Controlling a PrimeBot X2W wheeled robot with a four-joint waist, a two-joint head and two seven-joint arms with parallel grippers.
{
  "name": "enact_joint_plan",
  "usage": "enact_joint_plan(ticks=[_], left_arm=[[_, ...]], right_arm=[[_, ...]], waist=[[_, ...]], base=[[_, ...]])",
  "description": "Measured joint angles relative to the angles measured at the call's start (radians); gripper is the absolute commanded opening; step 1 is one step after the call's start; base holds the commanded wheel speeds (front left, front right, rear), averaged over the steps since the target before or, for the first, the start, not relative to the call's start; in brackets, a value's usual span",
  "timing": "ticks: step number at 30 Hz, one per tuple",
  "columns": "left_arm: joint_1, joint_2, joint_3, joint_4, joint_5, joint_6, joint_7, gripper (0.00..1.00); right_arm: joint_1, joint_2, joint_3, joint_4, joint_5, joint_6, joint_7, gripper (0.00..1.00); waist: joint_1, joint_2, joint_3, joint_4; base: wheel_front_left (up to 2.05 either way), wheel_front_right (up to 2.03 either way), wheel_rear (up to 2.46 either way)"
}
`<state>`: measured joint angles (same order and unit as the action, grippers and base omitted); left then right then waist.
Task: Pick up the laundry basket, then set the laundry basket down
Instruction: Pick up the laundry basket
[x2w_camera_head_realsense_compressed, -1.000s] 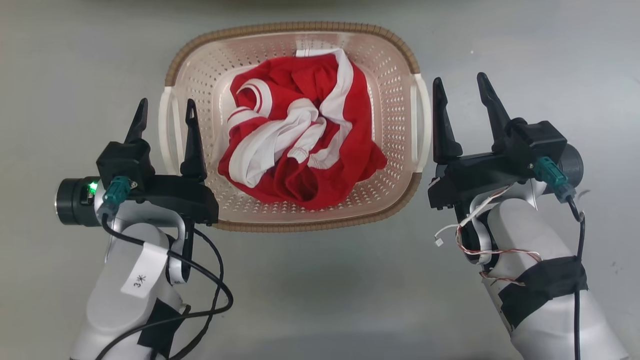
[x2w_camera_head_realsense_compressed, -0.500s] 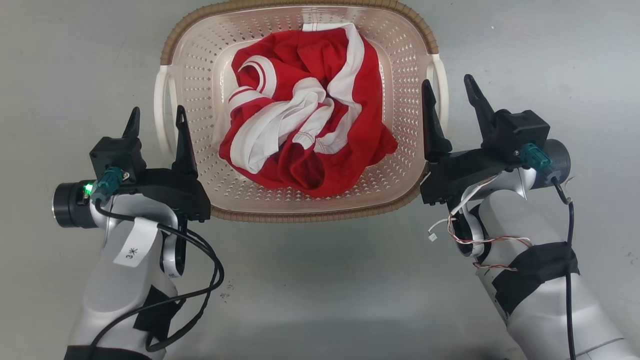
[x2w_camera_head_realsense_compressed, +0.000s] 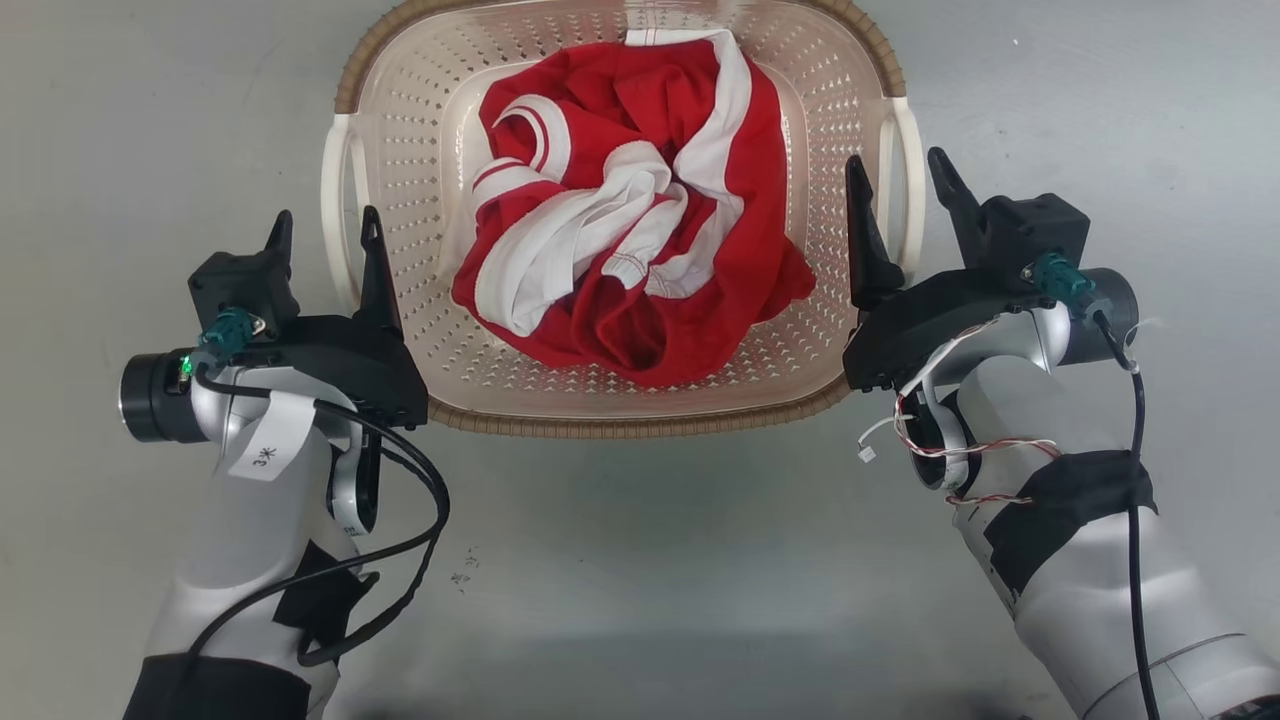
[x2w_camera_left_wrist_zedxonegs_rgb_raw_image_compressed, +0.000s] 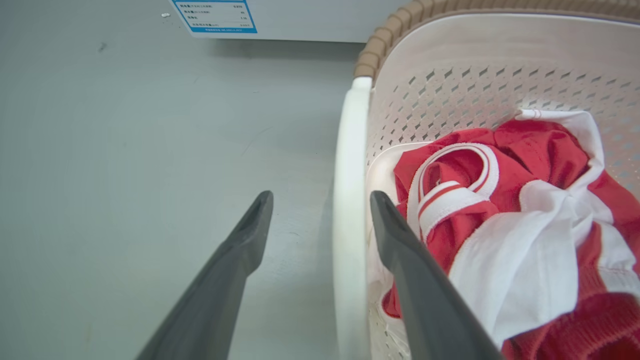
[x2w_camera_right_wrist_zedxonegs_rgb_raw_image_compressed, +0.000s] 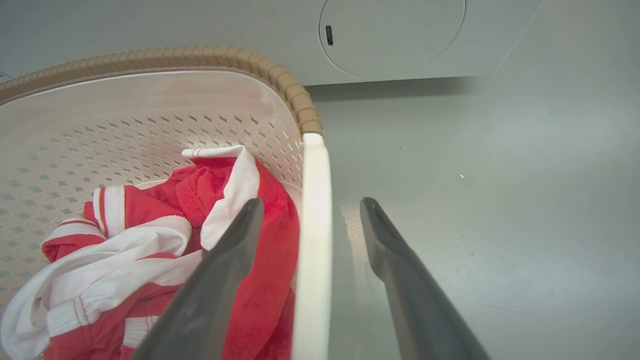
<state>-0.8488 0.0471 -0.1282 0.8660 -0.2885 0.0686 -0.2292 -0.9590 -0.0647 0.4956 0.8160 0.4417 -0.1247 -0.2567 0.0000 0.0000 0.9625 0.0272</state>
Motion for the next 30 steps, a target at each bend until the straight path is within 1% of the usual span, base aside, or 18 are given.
enact_joint_plan(ticks=[9, 22, 23, 24, 27, 28, 29, 30], left_arm=[[-0.041, -0.008, -0.020, 0.072, 0.000, -0.016, 0.002, 1.00], [-0.094, -0.016, -0.041, 0.168, -0.001, -0.017, 0.019, 1.00], [-0.097, -0.016, -0.044, 0.173, -0.001, -0.017, 0.022, 1.00], [-0.101, -0.017, -0.047, 0.180, -0.001, -0.017, 0.022, 1.00], [-0.114, -0.017, -0.052, 0.194, -0.001, -0.024, 0.025, 1.00], [-0.117, -0.018, -0.055, 0.198, -0.001, -0.025, 0.025, 0.96], [-0.120, -0.018, -0.058, 0.202, -0.001, -0.026, 0.025, 0.84], [-0.123, -0.019, -0.062, 0.207, -0.001, -0.027, 0.026, 0.49]], right_arm=[[-0.018, -0.001, 0.042, 0.065, 0.063, 0.000, 0.000, 1.00], [-0.059, -0.001, 0.092, 0.131, 0.135, 0.000, 0.009, 1.00], [-0.061, -0.001, 0.096, 0.135, 0.141, 0.000, 0.009, 0.98], [-0.062, -0.001, 0.100, 0.139, 0.142, 0.000, 0.009, 0.94], [-0.075, -0.001, 0.113, 0.153, 0.154, 0.000, 0.011, 0.73], [-0.079, -0.001, 0.116, 0.157, 0.160, 0.000, 0.016, 0.64], [-0.080, -0.002, 0.119, 0.161, 0.163, 0.000, 0.018, 0.51], [-0.080, -0.002, 0.123, 0.164, 0.171, 0.000, 0.018, 0.47]], waist=[[0.0000, 0.0000, 0.005, 0.014], [0.0000, 0.0000, 0.005, 0.022], [0.0000, 0.0000, 0.005, 0.023], [0.0000, 0.0000, 0.005, 0.023], [0.0000, 0.0000, 0.004, 0.024], [0.0000, 0.0000, 0.004, 0.025], [0.0000, 0.0000, 0.003, 0.025], [0.0000, 0.0000, 0.003, 0.026]], base=[[0.00, 0.00, 0.00], [0.00, 0.00, 0.00], [0.00, 0.00, 0.00], [0.00, 0.00, 0.00], [0.00, 0.00, 0.00], [0.00, 0.00, 0.00], [0.00, 0.00, 0.00], [0.00, 0.00, 0.00]])
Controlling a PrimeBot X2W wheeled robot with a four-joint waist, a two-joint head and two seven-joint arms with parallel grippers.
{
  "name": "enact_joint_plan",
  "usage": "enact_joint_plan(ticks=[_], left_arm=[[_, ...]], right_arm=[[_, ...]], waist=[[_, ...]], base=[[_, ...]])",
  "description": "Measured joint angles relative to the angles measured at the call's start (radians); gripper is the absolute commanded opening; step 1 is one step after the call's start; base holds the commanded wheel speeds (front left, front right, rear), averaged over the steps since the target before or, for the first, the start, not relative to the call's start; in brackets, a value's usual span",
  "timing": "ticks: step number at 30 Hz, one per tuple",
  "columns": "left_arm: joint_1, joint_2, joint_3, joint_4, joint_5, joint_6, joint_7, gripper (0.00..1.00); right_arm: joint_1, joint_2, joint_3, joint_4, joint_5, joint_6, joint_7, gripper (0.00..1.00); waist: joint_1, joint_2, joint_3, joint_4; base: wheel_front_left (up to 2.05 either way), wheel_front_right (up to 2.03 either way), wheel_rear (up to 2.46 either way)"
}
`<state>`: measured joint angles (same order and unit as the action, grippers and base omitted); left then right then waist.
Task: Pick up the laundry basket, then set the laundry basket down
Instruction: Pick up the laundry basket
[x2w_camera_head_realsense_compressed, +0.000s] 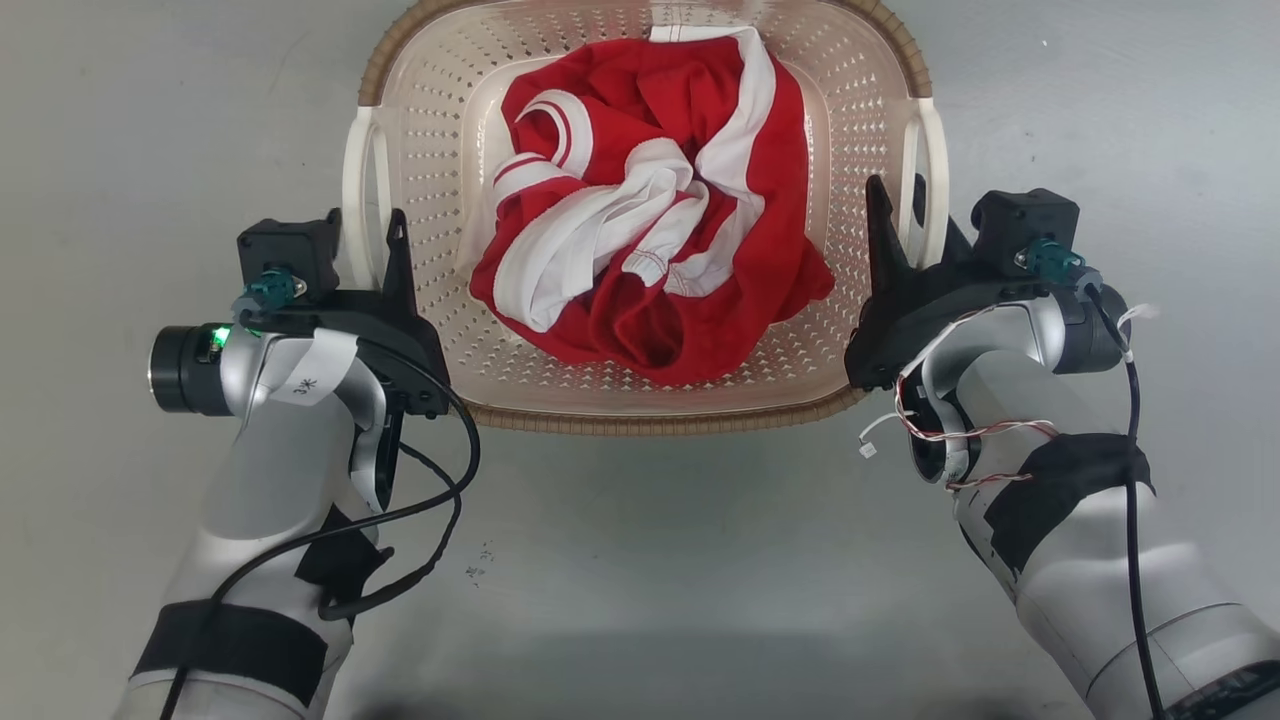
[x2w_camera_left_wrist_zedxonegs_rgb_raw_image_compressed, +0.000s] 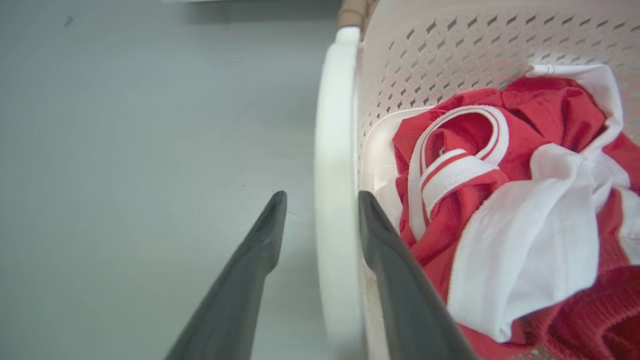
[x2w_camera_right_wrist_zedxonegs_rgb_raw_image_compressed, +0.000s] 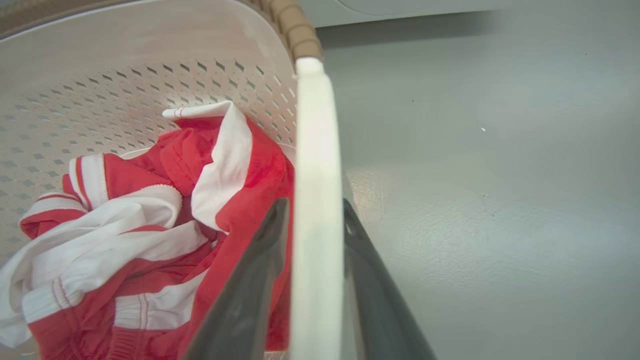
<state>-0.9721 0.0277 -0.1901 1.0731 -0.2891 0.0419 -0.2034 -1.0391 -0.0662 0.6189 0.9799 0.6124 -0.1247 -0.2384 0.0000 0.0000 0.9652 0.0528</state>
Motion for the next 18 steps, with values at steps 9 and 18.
enact_joint_plan(ticks=[9, 18], left_arm=[[-0.014, -0.010, -0.014, 0.030, -0.002, -0.017, 0.004, 0.00], [-0.023, -0.015, -0.017, 0.073, -0.018, -0.025, -0.001, 0.00]], right_arm=[[-0.013, 0.002, 0.031, 0.021, 0.032, -0.007, 0.004, 0.00], [-0.012, 0.002, 0.063, 0.047, 0.077, -0.007, 0.008, 0.00]], waist=[[0.0000, 0.0000, -0.004, 0.003], [0.0000, 0.0000, -0.030, -0.002]], base=[[0.00, 0.00, 0.00], [0.00, 0.00, 0.00]])
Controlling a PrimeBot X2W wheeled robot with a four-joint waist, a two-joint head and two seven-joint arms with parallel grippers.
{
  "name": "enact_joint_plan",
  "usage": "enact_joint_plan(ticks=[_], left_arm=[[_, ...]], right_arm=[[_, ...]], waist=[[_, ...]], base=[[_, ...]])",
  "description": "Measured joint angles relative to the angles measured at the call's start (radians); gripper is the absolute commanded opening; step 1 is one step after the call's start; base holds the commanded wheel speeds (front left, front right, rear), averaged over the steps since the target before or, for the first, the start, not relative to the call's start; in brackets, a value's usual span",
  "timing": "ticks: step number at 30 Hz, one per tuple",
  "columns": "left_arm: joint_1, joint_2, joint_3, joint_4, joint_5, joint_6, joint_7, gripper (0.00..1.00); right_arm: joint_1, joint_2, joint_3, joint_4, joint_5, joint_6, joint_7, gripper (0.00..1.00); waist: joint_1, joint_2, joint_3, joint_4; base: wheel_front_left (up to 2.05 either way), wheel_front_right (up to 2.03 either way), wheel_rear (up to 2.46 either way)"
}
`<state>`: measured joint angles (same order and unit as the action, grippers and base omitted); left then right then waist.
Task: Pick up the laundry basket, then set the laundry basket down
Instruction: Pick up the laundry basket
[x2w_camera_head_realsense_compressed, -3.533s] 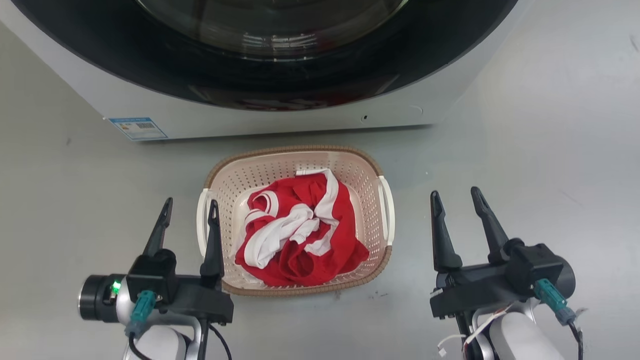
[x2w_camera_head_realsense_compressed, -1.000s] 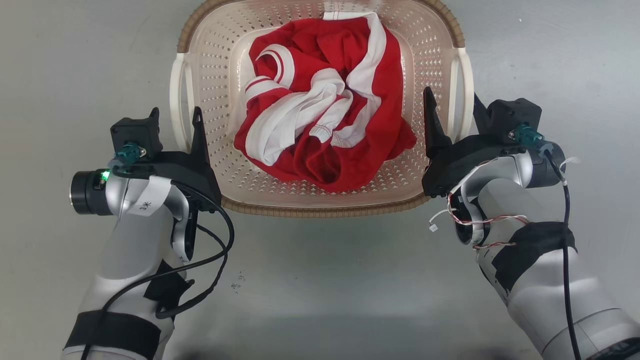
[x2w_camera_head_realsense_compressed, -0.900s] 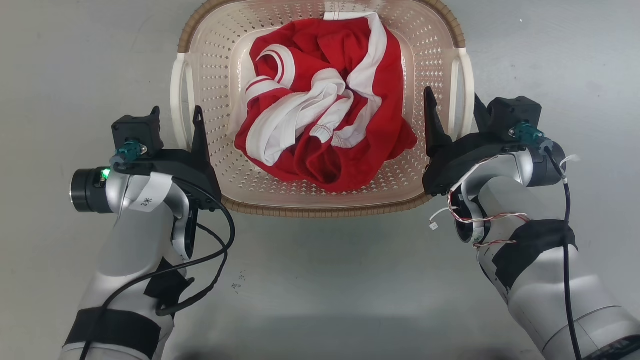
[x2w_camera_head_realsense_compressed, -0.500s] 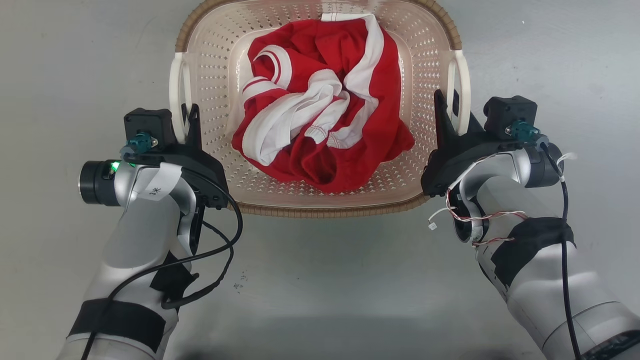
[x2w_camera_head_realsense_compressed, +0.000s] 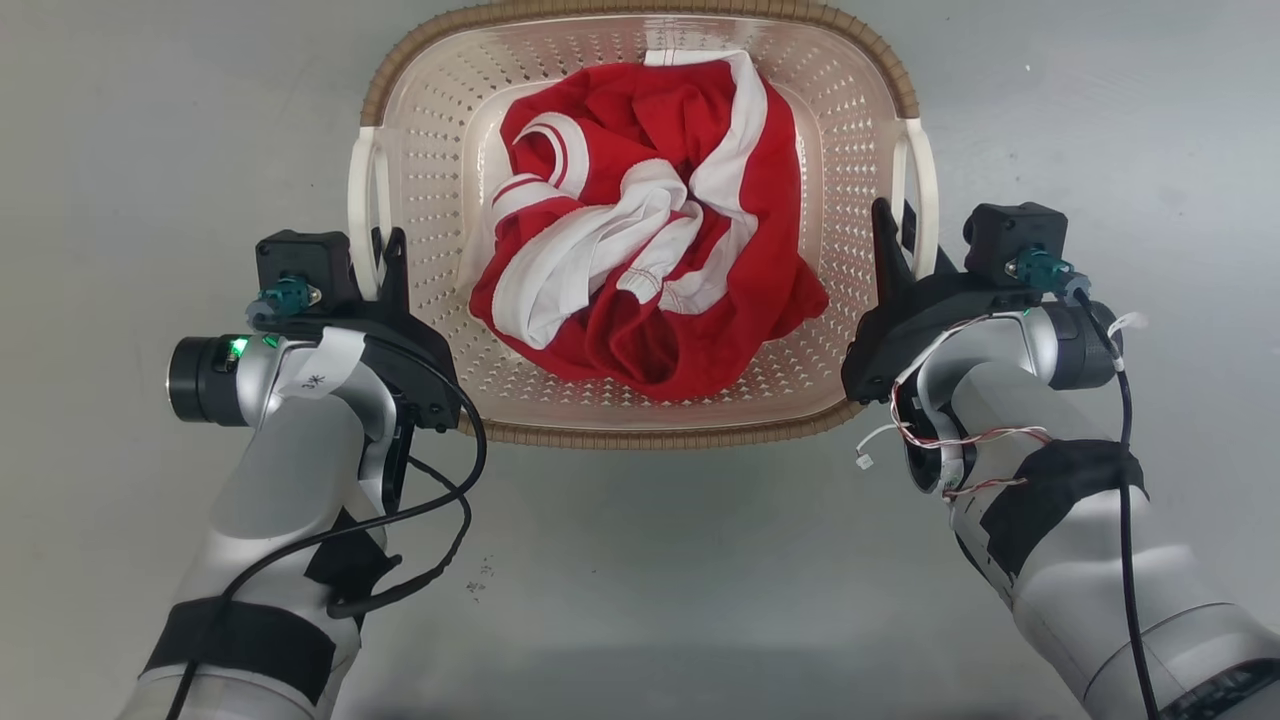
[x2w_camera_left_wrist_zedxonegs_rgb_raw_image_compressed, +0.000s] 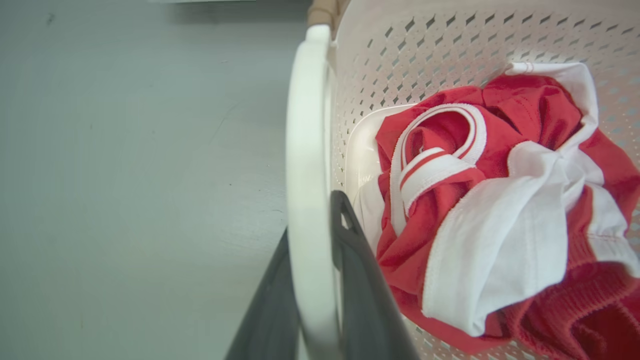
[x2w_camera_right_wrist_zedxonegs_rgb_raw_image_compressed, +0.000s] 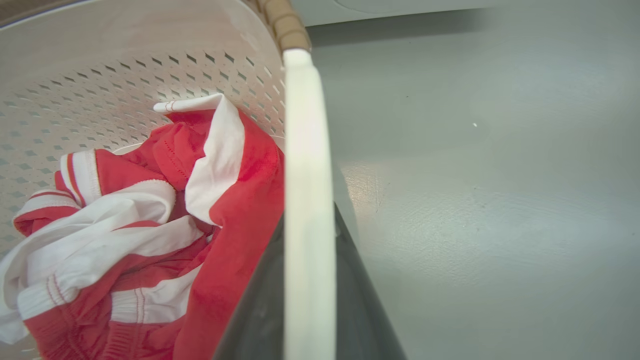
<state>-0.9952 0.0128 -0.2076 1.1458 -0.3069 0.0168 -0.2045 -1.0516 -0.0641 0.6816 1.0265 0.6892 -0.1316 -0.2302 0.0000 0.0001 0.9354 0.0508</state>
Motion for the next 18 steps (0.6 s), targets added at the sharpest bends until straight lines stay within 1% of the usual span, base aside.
enact_joint_plan(ticks=[7, 18], left_arm=[[0.012, -0.001, -0.015, 0.020, -0.016, -0.001, -0.008, 0.00], [0.095, 0.002, -0.085, 0.043, -0.072, -0.007, -0.010, 0.00]], right_arm=[[0.024, 0.000, 0.030, 0.009, 0.035, 0.000, 0.000, 0.00], [0.115, 0.000, 0.100, 0.013, 0.098, 0.000, 0.000, 0.00]], waist=[[0.0000, 0.0000, -0.042, -0.008], [-0.0001, -0.0001, -0.140, -0.025]], base=[[0.00, 0.00, 0.00], [0.00, 0.00, 0.00]])
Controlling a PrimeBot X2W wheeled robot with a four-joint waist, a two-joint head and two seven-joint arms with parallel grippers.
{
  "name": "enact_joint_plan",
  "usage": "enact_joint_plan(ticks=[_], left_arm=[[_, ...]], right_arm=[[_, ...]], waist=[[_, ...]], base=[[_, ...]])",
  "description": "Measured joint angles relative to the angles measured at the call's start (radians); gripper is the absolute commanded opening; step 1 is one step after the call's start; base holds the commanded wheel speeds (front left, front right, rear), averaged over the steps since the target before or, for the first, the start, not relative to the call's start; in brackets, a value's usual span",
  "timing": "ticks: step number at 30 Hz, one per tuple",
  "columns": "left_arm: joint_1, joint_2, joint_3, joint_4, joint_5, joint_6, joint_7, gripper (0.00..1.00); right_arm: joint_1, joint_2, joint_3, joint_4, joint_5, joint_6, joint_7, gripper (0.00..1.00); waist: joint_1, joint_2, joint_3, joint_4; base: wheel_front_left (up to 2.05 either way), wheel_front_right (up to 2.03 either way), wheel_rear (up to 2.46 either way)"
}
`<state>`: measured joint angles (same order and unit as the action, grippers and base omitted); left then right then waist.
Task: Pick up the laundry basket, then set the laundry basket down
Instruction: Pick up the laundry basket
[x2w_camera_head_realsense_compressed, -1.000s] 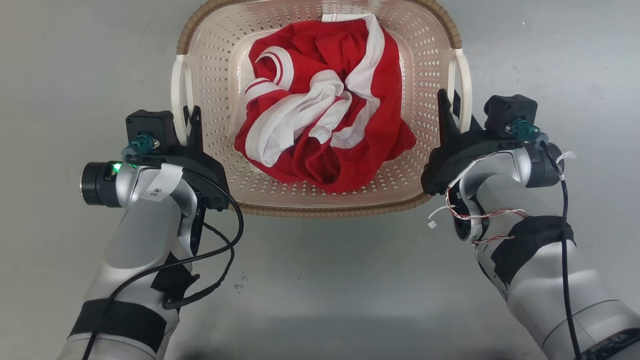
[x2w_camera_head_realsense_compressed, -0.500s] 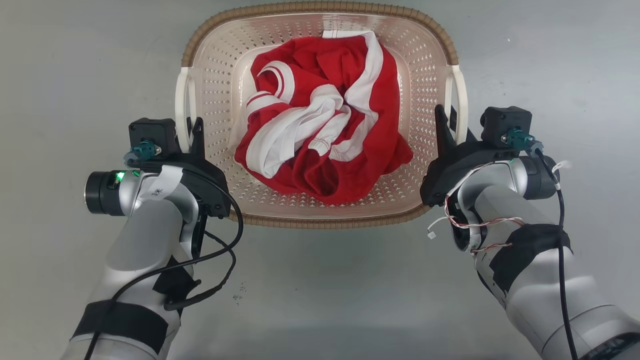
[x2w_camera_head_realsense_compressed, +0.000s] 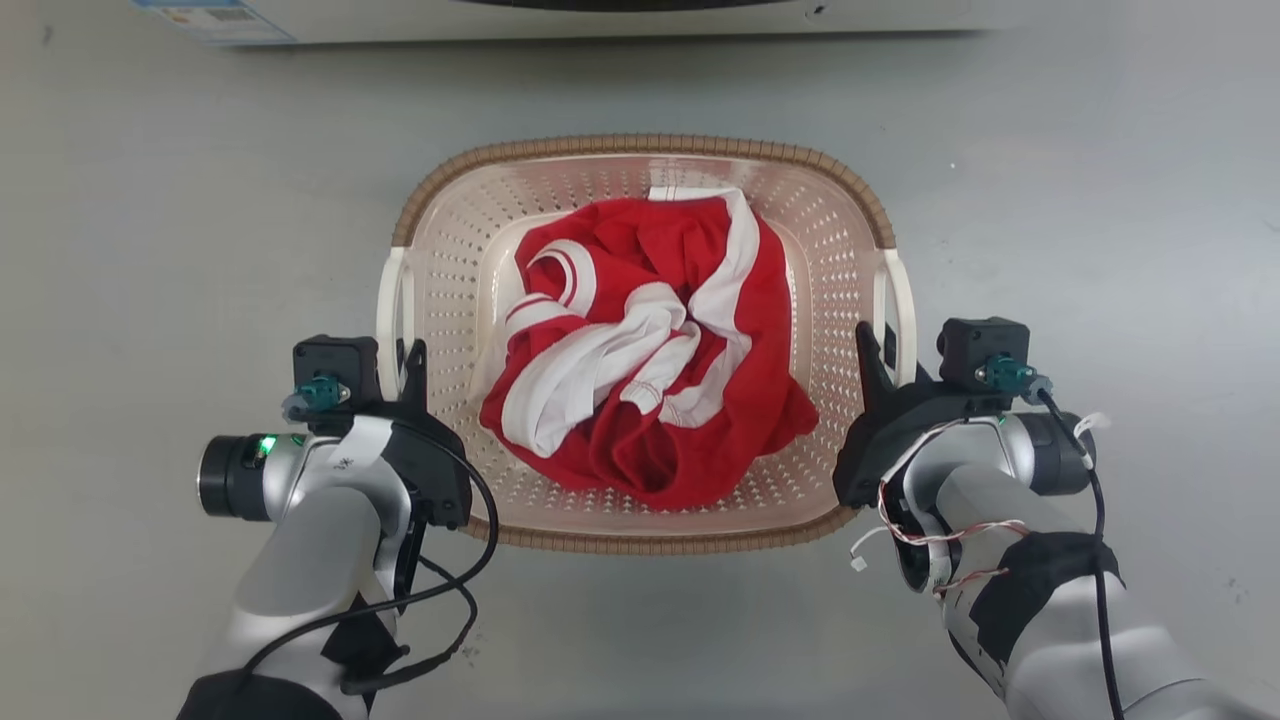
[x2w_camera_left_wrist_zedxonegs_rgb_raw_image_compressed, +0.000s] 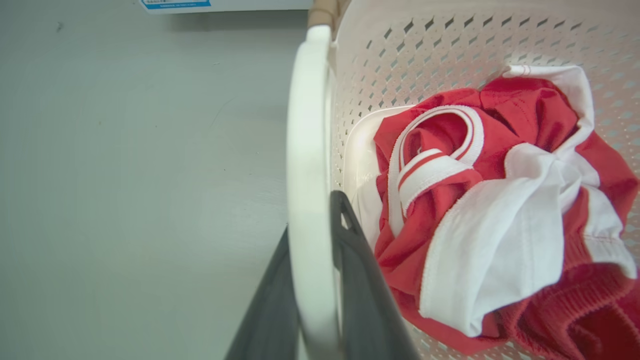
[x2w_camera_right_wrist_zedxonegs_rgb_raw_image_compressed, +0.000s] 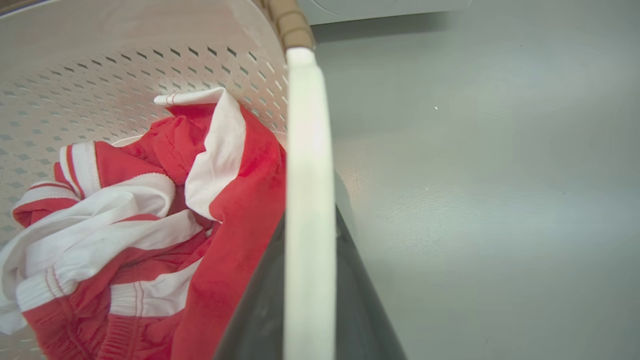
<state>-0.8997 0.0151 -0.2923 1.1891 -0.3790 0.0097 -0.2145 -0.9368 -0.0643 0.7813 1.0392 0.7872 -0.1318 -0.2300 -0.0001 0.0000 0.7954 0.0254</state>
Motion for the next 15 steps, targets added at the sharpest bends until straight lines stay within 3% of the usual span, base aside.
enact_joint_plan(ticks=[15], left_arm=[[0.198, 0.007, -0.144, -0.005, -0.116, 0.001, 0.056, 0.00]], right_arm=[[0.175, 0.001, 0.093, 0.027, 0.100, 0.000, 0.077, 0.00]], waist=[[-0.0002, -0.0001, -0.207, -0.013]], base=[[0.00, 0.00, 0.00]])
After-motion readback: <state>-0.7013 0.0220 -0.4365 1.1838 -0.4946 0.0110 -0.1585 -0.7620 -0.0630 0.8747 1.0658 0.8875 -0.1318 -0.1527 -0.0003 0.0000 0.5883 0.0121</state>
